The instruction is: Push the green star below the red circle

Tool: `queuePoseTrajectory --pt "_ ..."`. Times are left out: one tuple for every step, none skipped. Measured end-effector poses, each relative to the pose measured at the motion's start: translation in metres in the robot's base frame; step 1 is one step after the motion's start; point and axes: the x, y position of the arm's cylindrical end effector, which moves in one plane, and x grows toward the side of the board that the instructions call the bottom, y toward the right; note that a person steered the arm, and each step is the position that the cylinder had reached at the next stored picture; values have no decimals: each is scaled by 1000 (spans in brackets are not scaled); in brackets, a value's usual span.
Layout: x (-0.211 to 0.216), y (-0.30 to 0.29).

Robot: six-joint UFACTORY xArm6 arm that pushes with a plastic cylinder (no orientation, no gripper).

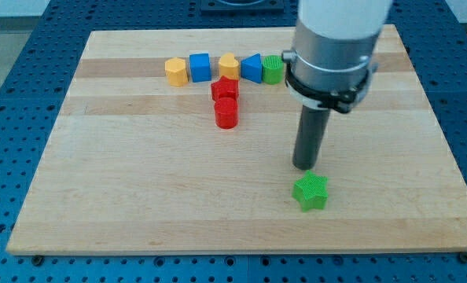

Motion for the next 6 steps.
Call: queuePoseTrajectory --pt "-1 37" --pt "-2 101" --pt "49 129" --pt "121 83" --pt "121 59" --pt "101 47"
